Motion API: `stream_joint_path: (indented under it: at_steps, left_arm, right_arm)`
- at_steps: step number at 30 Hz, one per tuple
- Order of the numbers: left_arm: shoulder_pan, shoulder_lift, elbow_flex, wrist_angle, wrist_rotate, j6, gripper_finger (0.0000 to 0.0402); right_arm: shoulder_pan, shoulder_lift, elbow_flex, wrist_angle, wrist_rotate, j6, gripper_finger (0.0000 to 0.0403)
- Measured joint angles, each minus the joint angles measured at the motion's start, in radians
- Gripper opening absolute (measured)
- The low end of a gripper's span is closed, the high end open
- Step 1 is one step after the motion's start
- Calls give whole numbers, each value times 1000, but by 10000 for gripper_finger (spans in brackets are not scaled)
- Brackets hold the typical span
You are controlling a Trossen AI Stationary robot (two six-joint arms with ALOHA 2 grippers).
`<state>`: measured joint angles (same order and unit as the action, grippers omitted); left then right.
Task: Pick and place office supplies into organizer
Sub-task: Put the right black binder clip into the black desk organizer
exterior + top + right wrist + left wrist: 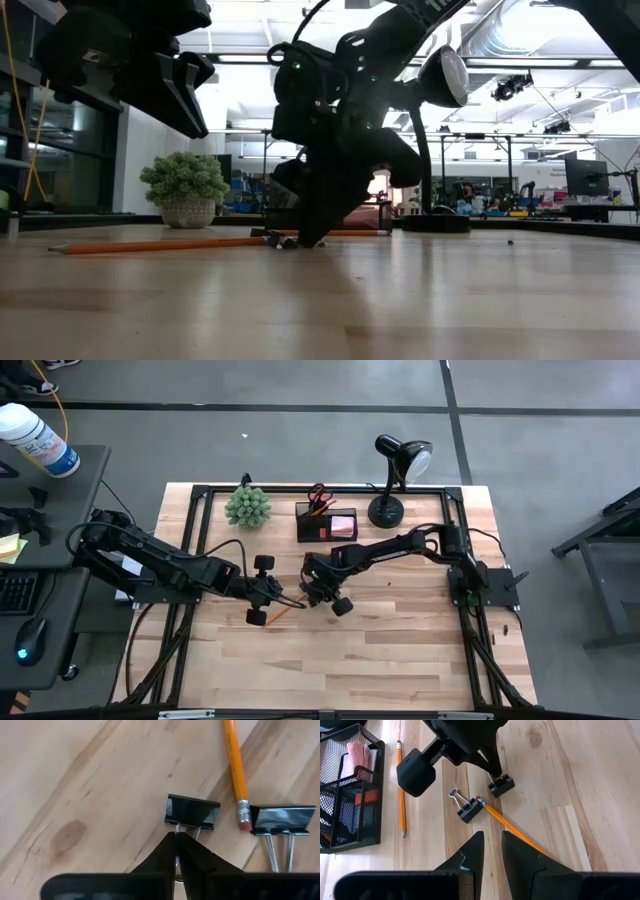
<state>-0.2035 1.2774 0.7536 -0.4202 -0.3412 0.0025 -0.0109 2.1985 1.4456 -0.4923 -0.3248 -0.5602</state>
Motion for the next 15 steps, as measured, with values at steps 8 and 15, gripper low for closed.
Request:
stream_joint_path:
  at_steps: [8, 15]
  left_arm:
    - [0, 0, 0, 0, 5, 0, 58]
    - [0, 0, 0, -1, 7, 2, 58]
  right_arm:
    - [27, 4, 9, -24, 57, 14, 3]
    - [47, 11, 117, -144, 151, 21, 1]
